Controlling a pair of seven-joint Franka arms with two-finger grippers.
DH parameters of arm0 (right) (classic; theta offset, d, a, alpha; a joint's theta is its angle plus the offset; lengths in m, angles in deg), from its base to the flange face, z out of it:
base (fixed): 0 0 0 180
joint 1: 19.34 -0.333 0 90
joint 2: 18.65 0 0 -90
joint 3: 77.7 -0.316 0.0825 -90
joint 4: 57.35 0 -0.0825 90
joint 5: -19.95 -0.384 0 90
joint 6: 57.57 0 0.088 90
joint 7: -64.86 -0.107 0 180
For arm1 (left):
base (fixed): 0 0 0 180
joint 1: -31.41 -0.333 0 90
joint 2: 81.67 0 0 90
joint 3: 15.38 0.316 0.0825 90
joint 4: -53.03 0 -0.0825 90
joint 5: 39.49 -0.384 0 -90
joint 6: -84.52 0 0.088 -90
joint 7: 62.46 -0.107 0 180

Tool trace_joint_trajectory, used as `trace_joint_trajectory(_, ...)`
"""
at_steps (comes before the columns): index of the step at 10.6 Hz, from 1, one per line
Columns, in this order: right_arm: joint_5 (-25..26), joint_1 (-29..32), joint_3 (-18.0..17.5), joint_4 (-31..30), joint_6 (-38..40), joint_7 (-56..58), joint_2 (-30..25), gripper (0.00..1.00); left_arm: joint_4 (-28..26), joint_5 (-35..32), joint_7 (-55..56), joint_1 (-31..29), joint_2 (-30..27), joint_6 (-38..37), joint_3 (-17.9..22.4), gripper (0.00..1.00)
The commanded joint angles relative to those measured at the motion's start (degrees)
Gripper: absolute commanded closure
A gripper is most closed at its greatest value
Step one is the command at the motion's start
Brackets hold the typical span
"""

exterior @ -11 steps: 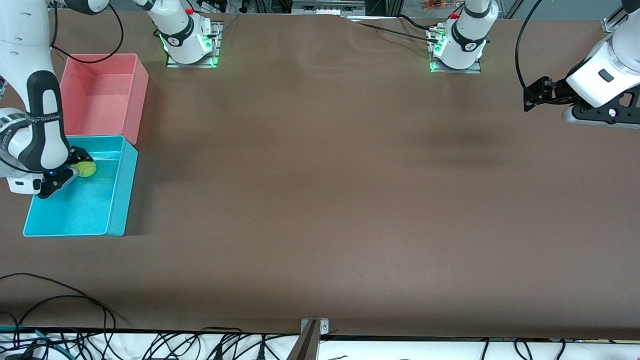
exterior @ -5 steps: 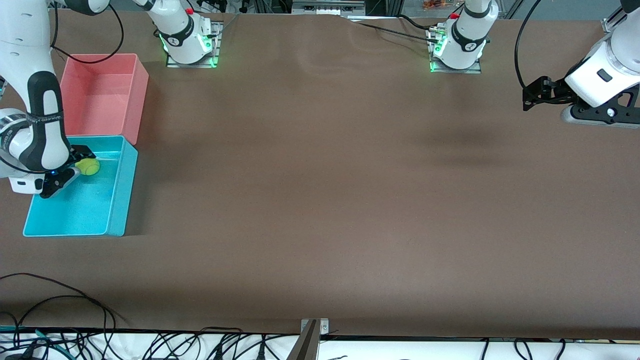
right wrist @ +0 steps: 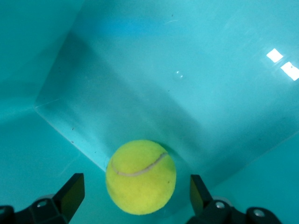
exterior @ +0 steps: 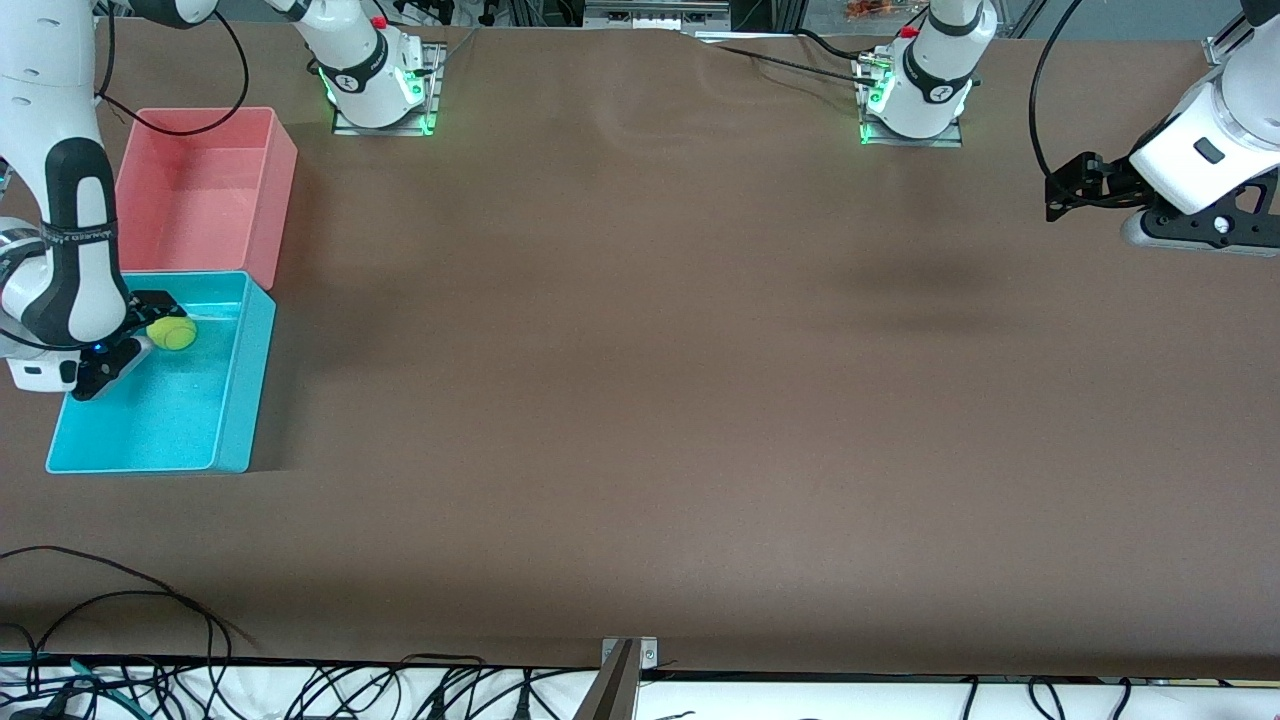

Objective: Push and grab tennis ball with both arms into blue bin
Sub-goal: 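Open the right gripper to release the ball into the bin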

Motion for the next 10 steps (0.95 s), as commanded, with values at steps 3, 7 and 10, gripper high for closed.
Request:
trace_joint_trajectory(3, -1.2, 0.1, -0.2, 6.5, 7.6, 1.5, -0.9, 0.0, 1.9, -1.7, 0.2, 0.2, 0.8, -1.4, -0.4, 0.0)
trace_joint_trajectory(7, -1.3, -0.4, -0.4, 15.1, 13.9, -6.0, -0.9, 0.0, 1.9, -1.7, 0.2, 0.2, 0.8, -1.5, -0.4, 0.0)
trace_joint_trajectory(10, -1.1, -2.6, -0.2, 20.9, 18.9, -12.5, -1.3, 0.0, 1.9, -1.7, 0.2, 0.2, 0.8, -1.5, -0.4, 0.0)
